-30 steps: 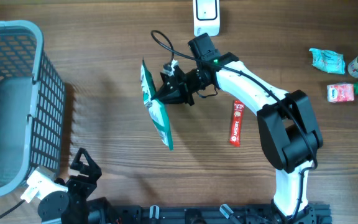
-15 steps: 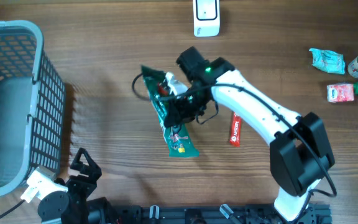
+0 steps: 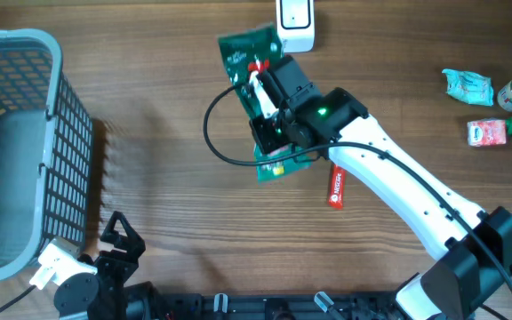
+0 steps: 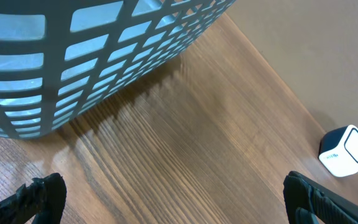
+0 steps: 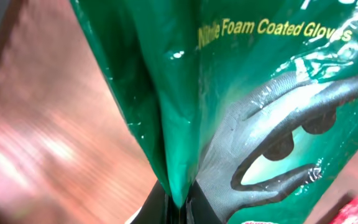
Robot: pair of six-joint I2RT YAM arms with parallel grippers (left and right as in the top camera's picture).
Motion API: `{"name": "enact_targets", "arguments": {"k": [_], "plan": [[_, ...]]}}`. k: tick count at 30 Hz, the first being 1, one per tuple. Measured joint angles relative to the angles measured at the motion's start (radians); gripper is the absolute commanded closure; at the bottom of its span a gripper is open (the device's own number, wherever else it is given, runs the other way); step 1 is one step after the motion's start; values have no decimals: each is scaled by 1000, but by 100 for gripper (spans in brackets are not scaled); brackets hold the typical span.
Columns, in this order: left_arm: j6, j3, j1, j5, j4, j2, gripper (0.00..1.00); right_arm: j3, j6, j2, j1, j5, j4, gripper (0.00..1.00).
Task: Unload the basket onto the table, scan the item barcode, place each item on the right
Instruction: 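Lift the glove pack up to the white scanner, then carry the glove pack to the right edge and release it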
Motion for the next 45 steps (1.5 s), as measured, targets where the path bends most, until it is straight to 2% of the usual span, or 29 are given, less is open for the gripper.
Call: {"name": "enact_targets", "arguments": {"k": [6, 15, 19, 24, 34, 45], "plan": [[0, 0, 0, 0, 0, 0, 0, 0, -53, 0, 3, 50, 152, 95], [0, 0, 0, 0, -1, 0, 0, 2, -227, 56, -7, 194, 464, 96], [0, 0, 0, 0, 0, 0, 0, 3, -277, 189, -98, 231, 702, 96], [0, 0, 0, 0, 0, 0, 0, 68, -314, 342, -206, 220, 878, 96], [0, 0, 0, 0, 0, 0, 0, 480, -380, 679, -240, 209, 941, 95], [0, 0, 0, 0, 0, 0, 0, 518, -370, 725, -239, 224, 874, 96]]}}
